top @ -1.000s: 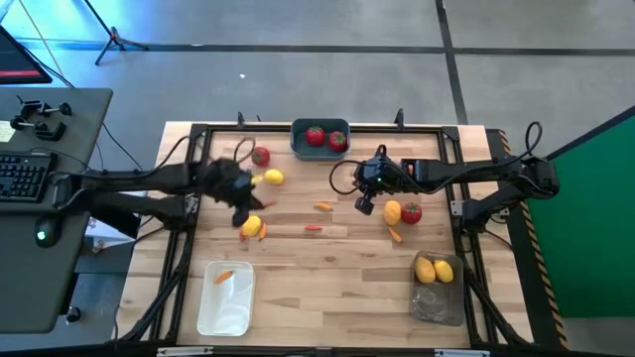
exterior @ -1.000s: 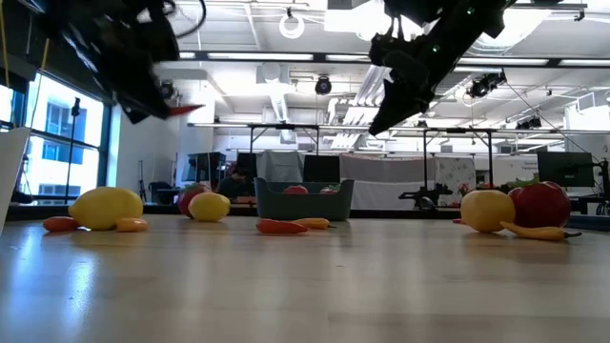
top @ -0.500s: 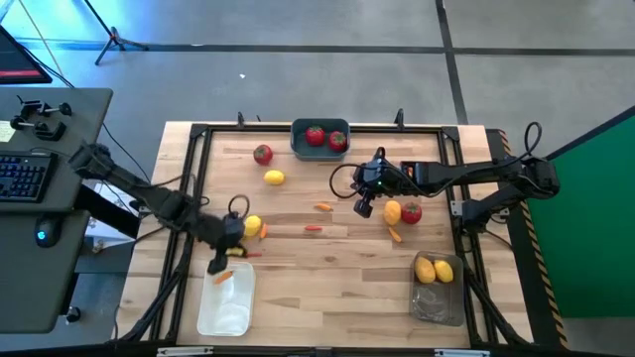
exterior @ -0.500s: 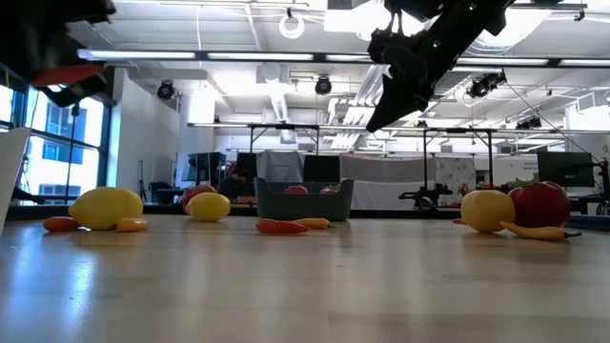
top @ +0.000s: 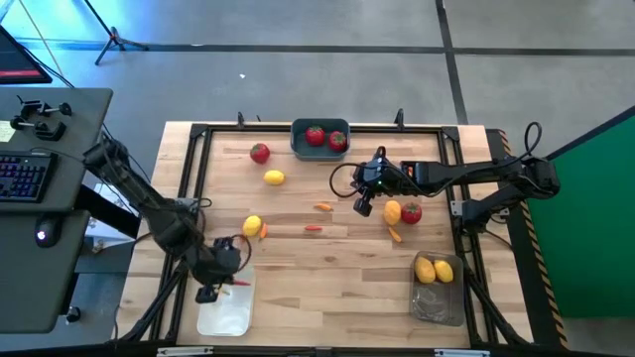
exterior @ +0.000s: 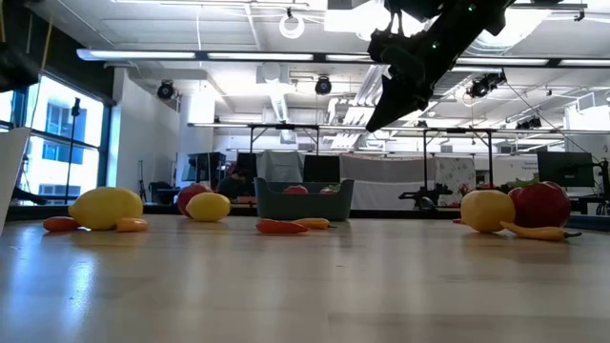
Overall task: Sort produce into baskets
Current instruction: Put the top left red chili pepper into the white bin, then put the bottom left yellow lemon into the black transparent bin
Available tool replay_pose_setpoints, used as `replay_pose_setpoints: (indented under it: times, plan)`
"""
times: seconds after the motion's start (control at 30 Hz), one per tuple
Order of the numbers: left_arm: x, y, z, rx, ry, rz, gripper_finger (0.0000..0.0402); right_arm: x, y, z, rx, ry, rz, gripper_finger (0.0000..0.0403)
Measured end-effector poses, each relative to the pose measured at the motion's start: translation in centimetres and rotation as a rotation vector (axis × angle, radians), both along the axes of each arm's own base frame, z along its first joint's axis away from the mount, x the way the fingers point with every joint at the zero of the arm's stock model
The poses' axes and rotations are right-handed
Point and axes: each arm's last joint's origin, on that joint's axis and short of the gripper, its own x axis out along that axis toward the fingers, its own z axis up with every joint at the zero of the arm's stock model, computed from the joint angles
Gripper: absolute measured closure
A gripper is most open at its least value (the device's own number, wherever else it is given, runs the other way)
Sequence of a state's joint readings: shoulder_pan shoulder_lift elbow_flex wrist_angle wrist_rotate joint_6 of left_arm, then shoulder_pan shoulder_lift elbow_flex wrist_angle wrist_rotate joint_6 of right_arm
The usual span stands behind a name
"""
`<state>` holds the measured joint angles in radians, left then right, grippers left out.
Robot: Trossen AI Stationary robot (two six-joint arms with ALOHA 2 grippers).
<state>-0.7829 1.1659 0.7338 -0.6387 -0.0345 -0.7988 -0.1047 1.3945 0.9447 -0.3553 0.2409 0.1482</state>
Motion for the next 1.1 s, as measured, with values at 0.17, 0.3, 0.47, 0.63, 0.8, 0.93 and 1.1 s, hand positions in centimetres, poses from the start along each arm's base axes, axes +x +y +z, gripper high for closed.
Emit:
replay_pose_setpoints:
  times: [0.17, 0.3, 0.47, 0.63, 0.8, 0.93, 1.1]
  plan:
    - [-0.3, -1.1, -2.1, 0.058, 0.131, 0.075, 0.0401, 0.0, 0.0, 0.0, -0.003, 0.001, 0.000, 0.0402]
    - [-0.1, -1.5, -3.0, 0.065, 0.196, 0.096, 0.0393, 0.0, 0.0, 0.0, -0.016, 0.007, 0.014, 0.0402]
    - [0.0, -1.4, -3.3, 0.029, 0.271, 0.097, 0.0357, 0.0, 0.0, 0.0, -0.016, 0.008, 0.015, 0.0402]
    - [0.1, -1.6, -2.4, 0.008, 0.311, 0.093, 0.0315, 0.0, 0.0, 0.0, -0.013, 0.008, 0.016, 0.0402]
    - [0.6, -1.6, -0.9, -0.018, 0.312, 0.080, 0.0289, 0.0, 0.0, 0.0, -0.010, 0.006, 0.014, 0.0402]
    - [1.3, -0.4, 0.1, -0.051, 0.264, 0.090, 0.0304, 0.1, 0.0, 0.1, -0.011, -0.002, 0.014, 0.0402]
    - [2.4, 2.4, 1.6, -0.088, 0.177, 0.117, 0.0375, 0.2, 0.0, 0.2, -0.016, -0.024, 0.023, 0.0402]
